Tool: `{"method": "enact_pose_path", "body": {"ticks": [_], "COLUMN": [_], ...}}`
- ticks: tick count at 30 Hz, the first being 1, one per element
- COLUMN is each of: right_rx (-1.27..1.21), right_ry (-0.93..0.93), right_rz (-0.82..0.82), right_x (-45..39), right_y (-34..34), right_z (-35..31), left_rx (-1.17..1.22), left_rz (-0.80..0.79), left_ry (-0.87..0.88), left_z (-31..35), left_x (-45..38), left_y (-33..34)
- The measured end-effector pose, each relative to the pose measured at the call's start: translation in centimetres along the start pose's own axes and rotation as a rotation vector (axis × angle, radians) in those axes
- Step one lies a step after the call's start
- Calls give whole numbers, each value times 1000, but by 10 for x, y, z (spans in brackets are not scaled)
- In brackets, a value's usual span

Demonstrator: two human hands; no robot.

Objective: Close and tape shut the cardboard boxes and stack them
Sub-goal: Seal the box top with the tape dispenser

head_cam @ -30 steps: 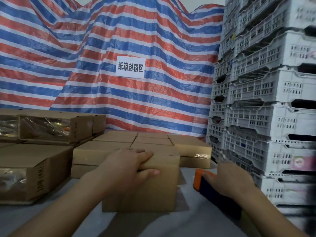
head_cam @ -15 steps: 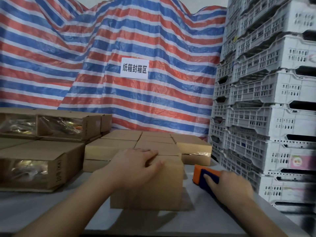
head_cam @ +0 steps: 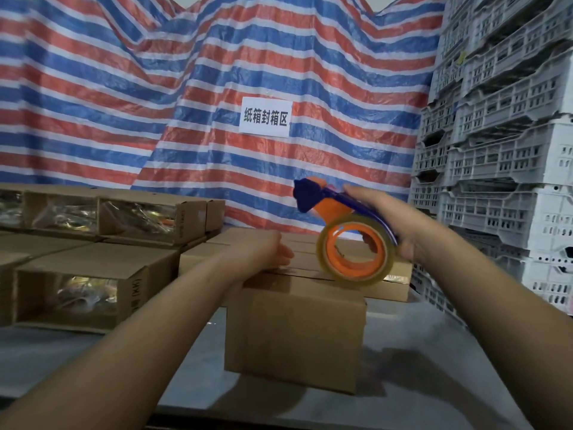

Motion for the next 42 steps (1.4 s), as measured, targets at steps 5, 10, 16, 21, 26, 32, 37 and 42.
{"method": "enact_pose_path", "body": {"ticks": [5, 10, 16, 21, 26, 32, 37, 42], "right_rx": [91, 170, 223, 263, 273, 403, 497, 526], "right_ry": [4, -22, -25, -7, 9, 99, 151, 163], "right_rz": [-85, -116, -110, -123, -166, -281, -326, -313], "right_x": [-4, -2, 1, -2, -3, -4, -6, -4], "right_y": [19, 24, 29, 32, 36, 36, 24, 29], "right_z": [-4, -11, -14, -17, -20, -28, -32, -30], "left_rx": [474, 657, 759, 752, 676, 547, 838, 661], "left_rz": [6, -40, -60, -18, -11, 142, 244, 402], "left_ry": [-89, -97, -96, -109, -105, -128, -199, -148], "left_z": [-2, 4, 1, 1, -1, -8, -23, -39], "left_x": [9, 16, 14, 12, 10, 7, 5, 1], "left_y": [-13, -18, -21, -20, -20, -17, -22, -29]}}
Point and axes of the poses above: each hand's wrist, its own x-axis away from the middle knuckle, its own y-axis out of the palm, z = x × y, the point moved 2 cm from there along -x, towards the middle knuckle, and after that the axes turned 6 degrees about z, right-handed, at the moved point
